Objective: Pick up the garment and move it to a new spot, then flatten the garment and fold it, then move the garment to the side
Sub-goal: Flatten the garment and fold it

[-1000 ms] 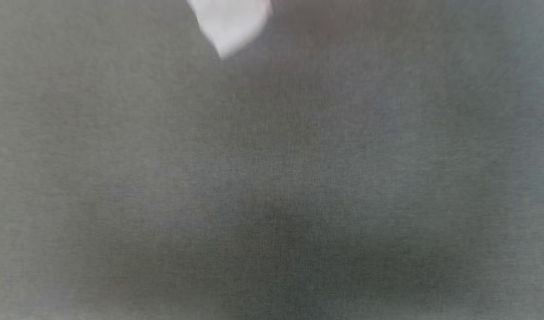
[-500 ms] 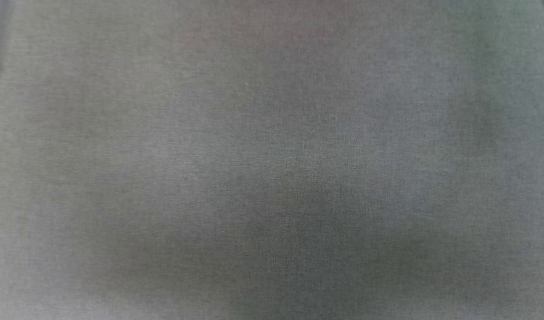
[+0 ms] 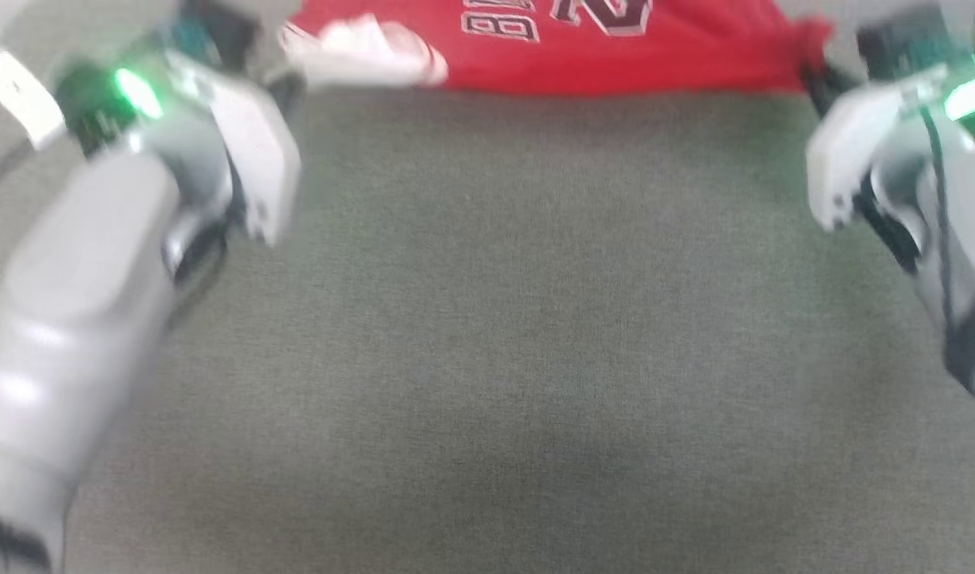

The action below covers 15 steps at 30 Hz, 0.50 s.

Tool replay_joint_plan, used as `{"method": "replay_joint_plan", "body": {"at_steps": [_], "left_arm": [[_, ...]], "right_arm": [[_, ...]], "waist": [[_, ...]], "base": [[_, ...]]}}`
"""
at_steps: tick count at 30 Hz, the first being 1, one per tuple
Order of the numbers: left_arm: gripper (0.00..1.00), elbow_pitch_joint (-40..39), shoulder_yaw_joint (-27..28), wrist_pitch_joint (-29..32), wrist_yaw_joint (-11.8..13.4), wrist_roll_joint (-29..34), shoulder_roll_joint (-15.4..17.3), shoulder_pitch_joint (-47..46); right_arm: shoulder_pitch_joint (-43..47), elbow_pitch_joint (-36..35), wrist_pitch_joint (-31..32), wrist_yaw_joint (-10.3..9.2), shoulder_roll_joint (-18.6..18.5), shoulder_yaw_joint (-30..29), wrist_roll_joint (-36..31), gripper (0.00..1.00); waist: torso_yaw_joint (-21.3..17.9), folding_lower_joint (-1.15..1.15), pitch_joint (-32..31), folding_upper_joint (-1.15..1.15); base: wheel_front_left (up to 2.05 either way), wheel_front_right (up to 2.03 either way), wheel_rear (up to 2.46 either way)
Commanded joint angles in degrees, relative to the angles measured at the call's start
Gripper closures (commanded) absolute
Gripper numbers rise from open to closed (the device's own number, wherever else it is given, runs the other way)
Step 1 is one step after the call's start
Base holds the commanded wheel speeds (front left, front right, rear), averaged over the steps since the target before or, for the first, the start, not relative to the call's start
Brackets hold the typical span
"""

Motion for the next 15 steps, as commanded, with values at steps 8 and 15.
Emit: {"method": "replay_joint_plan", "body": {"at_steps": [8,15], "left_arm": [[1.0,-21.6,-0.4,11.6,4.8,-8.2,8.0,20.4],[1.0,-46.7,-0.3,19.6,17.6,-12.9,16.4,38.3]], "right_arm": [[15.1,-17.5,5.9,-0.11,-12.4,7.1,14.3,1.0],[28.0,-30.4,10.4,-0.1,-20.4,8.4,20.9,1.0]], "waist": [[0.3,0.0,-4.9,0.0],[0.4,0.0,-7.0,0.0]], "base": [[0.0,0.0,0.0],[0.0,0.0,0.0]]}}
